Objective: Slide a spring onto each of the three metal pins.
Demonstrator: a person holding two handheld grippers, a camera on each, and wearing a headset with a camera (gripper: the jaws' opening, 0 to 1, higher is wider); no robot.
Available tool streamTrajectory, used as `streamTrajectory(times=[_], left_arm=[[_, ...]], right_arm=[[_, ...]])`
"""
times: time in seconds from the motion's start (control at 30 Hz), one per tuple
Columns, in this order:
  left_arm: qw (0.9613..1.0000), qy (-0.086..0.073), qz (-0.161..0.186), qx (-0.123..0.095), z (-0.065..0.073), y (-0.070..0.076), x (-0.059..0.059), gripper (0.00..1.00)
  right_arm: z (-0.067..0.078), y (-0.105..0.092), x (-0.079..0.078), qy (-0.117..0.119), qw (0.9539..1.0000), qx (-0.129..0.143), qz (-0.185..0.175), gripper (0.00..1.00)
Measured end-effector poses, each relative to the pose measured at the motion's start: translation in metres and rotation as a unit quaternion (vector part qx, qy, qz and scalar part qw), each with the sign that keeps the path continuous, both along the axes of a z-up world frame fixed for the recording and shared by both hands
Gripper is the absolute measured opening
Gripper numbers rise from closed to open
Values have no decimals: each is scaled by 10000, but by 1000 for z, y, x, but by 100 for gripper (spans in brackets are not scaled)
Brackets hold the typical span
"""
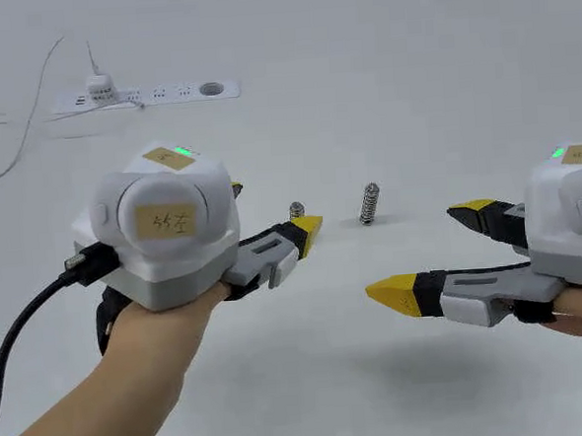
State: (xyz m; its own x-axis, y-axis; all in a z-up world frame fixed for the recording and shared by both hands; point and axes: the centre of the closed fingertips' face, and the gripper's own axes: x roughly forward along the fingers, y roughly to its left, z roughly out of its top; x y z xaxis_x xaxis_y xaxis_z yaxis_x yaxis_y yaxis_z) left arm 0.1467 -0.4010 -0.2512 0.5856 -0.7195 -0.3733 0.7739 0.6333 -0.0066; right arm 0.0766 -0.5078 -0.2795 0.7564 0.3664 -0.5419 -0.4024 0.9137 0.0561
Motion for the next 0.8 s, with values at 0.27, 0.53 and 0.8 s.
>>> streamTrajectory(times=[0.27, 0.53, 0.8], left_arm=[[9999, 117, 98, 28, -3, 23, -5, 67], [9997, 190, 155, 34, -3, 40, -11, 78], [9993, 308, 137, 179, -14, 54, -19, 86]], right_arm=[[1, 2, -1, 6, 10000, 27, 9, 84], [2, 4, -3, -8, 10000, 44, 34, 85], [6, 5, -5, -75, 9999, 67, 55, 87]])
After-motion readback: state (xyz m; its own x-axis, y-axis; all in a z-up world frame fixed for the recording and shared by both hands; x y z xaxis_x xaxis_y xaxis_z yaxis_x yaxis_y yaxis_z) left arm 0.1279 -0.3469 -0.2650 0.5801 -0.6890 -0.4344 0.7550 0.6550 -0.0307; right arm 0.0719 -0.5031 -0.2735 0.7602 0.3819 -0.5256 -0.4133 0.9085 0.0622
